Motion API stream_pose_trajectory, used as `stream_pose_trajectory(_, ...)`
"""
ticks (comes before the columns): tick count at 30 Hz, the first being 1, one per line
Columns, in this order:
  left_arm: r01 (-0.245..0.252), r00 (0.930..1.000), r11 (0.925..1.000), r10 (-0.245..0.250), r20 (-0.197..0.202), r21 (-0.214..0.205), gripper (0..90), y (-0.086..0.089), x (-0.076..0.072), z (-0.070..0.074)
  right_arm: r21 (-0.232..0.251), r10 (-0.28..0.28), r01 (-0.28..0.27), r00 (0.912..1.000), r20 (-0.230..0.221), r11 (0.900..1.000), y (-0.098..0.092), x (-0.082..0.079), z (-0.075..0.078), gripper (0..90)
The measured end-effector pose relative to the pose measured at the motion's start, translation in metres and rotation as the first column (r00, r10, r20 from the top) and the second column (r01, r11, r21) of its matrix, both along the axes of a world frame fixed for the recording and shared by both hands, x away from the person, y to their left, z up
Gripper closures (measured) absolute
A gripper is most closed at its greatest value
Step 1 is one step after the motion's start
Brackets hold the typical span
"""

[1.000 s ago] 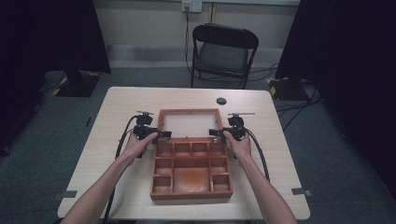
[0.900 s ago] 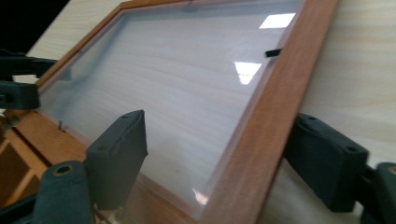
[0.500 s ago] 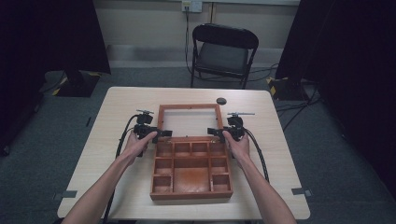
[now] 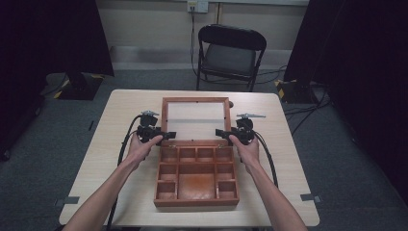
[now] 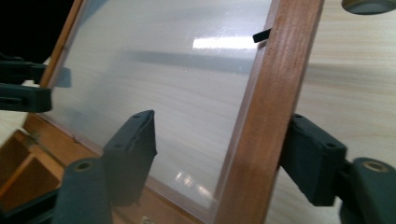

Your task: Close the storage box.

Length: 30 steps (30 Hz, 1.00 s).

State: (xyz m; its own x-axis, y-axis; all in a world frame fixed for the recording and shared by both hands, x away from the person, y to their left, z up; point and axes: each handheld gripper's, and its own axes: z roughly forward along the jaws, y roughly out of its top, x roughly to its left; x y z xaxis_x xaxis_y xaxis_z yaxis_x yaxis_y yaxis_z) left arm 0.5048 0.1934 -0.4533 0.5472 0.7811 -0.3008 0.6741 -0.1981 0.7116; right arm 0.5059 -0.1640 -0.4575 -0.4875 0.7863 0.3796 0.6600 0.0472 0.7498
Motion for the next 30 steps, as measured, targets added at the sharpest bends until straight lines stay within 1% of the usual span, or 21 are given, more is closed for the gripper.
stream_pose_trajectory(2, 0.0, 1.0, 0.9999, 0.0, 0.008, 0.01, 31.1, -0.001, -0.001, 0.003, -0.003, -0.001, 0.001, 1.0, 0.002, 1.0, 0.0, -0.001, 0.001, 28.2)
stream_pose_trajectory(3, -0.004, 0.9999, 1.0, 0.004, 0.012, 0.006, 32.8, 0.0, -0.001, 0.004, -0.009, 0.0, 0.0, 1.0, 0.007, 1.0, 0.0, -0.002, 0.003, 28.6)
stream_pose_trajectory(5, 0.004, 0.9998, 1.0, -0.004, 0.019, 0.007, 34.9, 0.0, -0.001, 0.006, -0.016, -0.001, 0.001, 1.0, 0.01, 0.9999, -0.001, -0.004, 0.006, 30.3)
stream_pose_trajectory(8, 0.006, 0.9993, 1.0, -0.006, 0.036, -0.004, 35.4, 0.0, -0.002, 0.008, -0.006, 0.003, -0.003, 1.0, 0.009, 1.0, -0.003, -0.007, 0.01, 30.6)
stream_pose_trajectory(9, 0.008, 0.9992, 1.0, -0.008, 0.039, -0.003, 35.4, 0.0, -0.002, 0.009, -0.003, 0.006, -0.006, 0.9998, 0.017, 1.0, -0.004, -0.009, 0.012, 31.6)
stream_pose_trajectory(10, 0.01, 0.9992, 0.9999, -0.01, 0.039, -0.01, 35.4, 0.0, -0.002, 0.01, -0.003, 0.006, -0.006, 0.9998, 0.017, 1.0, -0.004, -0.009, 0.012, 31.6)
stream_pose_trajectory(12, 0.022, 0.999, 0.9997, -0.022, 0.04, -0.008, 35.7, 0.001, -0.002, 0.013, -0.009, 0.003, -0.003, 0.9998, 0.022, 1.0, -0.004, -0.011, 0.015, 32.1)
stream_pose_trajectory(16, 0.026, 0.9987, 0.9996, -0.025, 0.044, -0.011, 37.0, 0.002, -0.004, 0.016, -0.011, 0.006, -0.005, 0.9996, 0.028, 0.9999, -0.005, -0.014, 0.017, 33.8)
stream_pose_trajectory(19, 0.027, 0.9985, 0.9995, -0.026, 0.049, -0.015, 38.5, 0.004, -0.005, 0.018, -0.01, 0.011, -0.011, 0.9991, 0.041, 0.9999, -0.006, -0.016, 0.018, 34.1)
stream_pose_trajectory(22, 0.039, 0.9978, 0.999, -0.038, 0.055, -0.022, 42.6, 0.007, -0.006, 0.021, -0.007, 0.02, -0.02, 0.9986, 0.049, 0.9998, -0.007, -0.019, 0.022, 34.2)
stream_pose_trajectory(24, 0.049, 0.9966, 0.9985, -0.047, 0.068, -0.025, 44.9, 0.009, -0.009, 0.024, -0.007, 0.025, -0.024, 0.9981, 0.056, 0.9997, -0.008, -0.021, 0.024, 35.4)
stream_pose_trajectory(30, 0.049, 0.9947, 0.9984, -0.047, 0.092, -0.028, 49.4, 0.01, -0.014, 0.027, -0.001, 0.028, -0.028, 0.9974, 0.066, 0.9996, -0.012, -0.027, 0.025, 38.9)
